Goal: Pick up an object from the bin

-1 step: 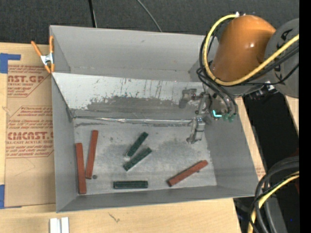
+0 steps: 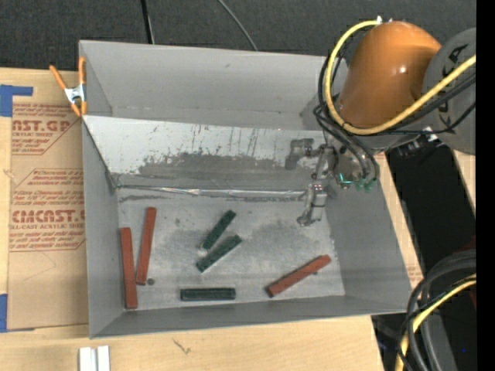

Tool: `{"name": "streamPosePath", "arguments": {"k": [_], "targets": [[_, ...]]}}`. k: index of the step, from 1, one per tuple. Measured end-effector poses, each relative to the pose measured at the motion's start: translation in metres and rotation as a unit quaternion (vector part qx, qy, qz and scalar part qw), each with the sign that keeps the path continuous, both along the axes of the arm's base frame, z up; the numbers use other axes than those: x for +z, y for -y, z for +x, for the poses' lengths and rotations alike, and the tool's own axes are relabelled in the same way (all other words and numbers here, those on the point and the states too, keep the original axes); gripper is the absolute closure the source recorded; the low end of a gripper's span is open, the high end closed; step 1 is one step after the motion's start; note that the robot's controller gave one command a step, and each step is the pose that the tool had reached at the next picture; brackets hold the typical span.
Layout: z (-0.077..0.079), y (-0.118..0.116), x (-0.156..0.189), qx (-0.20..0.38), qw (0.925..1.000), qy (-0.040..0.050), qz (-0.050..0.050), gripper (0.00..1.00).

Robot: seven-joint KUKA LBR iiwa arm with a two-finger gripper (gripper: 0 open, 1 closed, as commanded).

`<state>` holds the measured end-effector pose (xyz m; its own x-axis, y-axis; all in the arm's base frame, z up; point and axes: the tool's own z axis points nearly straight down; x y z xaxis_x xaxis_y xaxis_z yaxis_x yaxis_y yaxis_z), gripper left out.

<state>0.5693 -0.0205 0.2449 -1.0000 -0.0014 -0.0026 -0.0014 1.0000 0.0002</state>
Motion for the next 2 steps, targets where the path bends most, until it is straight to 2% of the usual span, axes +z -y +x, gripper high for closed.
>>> {"name": "streamPosePath", "arguments": {"k": [1, 2], "targets": [[-0.021, -0.003, -0.052, -0.01, 1.0, 0.0025, 0.0, 0.0], [-0.045, -0.026, -0.107, -0.029, 0.9996, 0.0005, 0.0, 0.0]]}}
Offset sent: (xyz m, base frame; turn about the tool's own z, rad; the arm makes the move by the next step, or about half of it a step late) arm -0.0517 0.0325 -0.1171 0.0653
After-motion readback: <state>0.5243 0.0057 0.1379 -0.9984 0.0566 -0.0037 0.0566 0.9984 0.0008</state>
